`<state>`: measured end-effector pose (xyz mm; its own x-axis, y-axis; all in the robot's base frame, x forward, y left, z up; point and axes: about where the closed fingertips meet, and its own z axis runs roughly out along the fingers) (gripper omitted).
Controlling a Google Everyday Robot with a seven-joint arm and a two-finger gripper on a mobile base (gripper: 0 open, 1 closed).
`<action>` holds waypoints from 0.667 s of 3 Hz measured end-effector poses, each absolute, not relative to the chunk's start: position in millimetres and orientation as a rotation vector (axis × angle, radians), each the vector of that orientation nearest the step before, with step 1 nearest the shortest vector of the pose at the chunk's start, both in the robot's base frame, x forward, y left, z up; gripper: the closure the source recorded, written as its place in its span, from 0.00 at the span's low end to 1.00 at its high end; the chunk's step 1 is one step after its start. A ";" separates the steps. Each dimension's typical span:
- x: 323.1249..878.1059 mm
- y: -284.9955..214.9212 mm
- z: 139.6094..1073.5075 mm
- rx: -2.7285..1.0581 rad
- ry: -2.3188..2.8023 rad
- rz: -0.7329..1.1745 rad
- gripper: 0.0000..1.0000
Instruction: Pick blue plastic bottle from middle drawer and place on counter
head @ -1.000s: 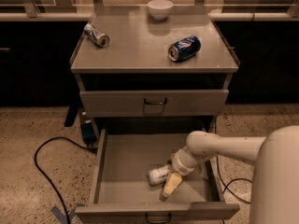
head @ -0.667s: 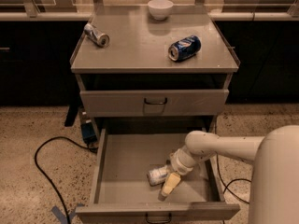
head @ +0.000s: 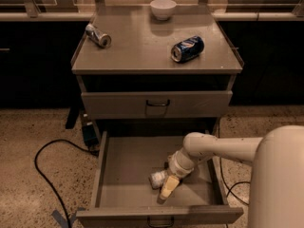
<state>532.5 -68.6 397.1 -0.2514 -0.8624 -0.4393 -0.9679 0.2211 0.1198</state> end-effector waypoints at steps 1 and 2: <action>533.8 -61.0 397.7 -1.726 2.194 0.553 0.00; 535.0 -61.6 399.6 -1.703 2.175 0.568 0.00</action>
Offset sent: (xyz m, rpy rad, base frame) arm 0.0067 0.0020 0.0084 0.0789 -0.0392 -0.0115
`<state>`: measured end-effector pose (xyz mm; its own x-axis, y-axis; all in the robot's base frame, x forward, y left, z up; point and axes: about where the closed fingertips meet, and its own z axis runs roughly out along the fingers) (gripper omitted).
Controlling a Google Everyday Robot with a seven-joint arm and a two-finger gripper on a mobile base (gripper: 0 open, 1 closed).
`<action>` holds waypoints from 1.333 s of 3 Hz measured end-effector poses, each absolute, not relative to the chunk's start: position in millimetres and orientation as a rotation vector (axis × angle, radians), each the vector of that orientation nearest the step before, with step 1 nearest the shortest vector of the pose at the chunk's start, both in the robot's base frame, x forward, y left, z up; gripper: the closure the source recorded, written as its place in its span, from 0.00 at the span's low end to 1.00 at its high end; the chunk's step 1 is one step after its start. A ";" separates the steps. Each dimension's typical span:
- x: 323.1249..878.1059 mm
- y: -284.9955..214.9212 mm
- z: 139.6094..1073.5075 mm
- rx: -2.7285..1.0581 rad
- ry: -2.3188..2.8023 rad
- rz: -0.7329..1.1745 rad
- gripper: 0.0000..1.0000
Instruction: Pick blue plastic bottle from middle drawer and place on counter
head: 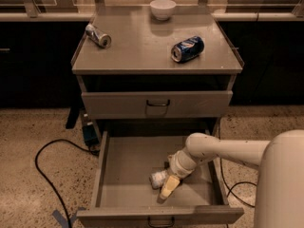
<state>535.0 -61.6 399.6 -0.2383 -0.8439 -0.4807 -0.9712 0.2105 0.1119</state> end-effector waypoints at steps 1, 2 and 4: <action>539.0 -71.5 400.2 -1.645 2.174 0.583 0.00; 545.1 -80.4 393.6 -1.618 2.200 0.575 0.00; 552.9 -99.5 375.0 -1.611 2.292 0.514 0.00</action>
Offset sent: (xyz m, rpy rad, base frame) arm 0.0201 -0.0329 -0.0114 0.0140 -0.0009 -0.0979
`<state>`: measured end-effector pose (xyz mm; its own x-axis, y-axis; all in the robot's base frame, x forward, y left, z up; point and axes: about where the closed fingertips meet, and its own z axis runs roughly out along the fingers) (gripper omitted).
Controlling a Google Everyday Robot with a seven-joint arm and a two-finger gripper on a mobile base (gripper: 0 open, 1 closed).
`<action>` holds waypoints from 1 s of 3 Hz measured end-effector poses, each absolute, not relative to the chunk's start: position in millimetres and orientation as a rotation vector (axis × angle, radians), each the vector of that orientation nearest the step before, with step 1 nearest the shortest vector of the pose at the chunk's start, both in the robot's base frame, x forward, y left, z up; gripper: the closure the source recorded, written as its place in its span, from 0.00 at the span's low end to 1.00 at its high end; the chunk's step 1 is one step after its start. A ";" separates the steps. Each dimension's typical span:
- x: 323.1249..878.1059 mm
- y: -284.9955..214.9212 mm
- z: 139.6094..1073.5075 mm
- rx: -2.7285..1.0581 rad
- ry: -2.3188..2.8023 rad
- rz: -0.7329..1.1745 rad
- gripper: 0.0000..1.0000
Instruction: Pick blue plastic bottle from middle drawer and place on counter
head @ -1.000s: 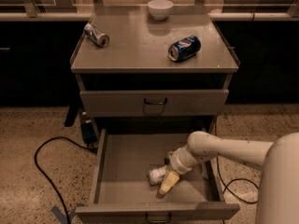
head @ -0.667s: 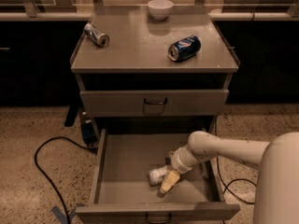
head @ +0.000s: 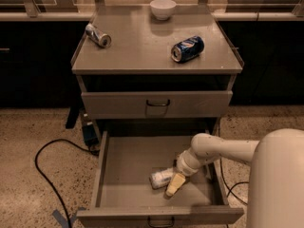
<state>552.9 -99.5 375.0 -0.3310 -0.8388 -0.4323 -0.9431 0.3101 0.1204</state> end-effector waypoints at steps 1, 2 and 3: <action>553.3 -105.1 366.4 -1.618 2.314 0.494 0.00; 552.3 -108.8 357.7 -1.621 2.331 0.493 0.00; 552.3 -108.9 357.5 -1.622 2.332 0.493 0.18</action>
Offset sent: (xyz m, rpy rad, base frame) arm 0.0010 -0.0163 -0.0247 -0.0492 0.0273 -0.0132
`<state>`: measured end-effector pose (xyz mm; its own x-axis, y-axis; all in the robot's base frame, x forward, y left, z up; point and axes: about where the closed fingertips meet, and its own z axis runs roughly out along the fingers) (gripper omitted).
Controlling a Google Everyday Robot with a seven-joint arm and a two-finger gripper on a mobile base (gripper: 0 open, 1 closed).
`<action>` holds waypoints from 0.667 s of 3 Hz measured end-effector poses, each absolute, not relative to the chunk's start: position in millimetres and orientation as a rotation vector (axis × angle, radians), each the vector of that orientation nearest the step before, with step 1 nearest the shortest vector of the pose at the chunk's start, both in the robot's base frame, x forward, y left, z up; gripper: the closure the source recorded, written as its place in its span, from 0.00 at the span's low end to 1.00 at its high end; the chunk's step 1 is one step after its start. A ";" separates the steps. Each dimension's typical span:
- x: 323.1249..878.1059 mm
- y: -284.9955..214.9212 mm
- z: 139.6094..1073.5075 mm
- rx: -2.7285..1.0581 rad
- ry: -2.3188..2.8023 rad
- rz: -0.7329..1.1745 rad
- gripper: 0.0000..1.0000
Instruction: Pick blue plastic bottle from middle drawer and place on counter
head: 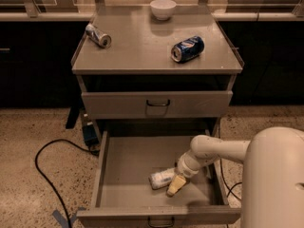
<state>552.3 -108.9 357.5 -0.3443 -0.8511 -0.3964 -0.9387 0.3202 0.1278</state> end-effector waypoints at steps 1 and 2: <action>552.2 -108.9 357.6 -1.622 2.332 0.493 0.42; 546.8 -107.3 365.5 -1.627 2.340 0.478 0.64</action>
Offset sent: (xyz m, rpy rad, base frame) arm -0.0107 0.0013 0.0230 -0.0353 -0.0074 -0.0051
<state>546.8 -107.3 365.5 -0.3445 -0.8563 -0.3848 -0.9386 0.3222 0.1234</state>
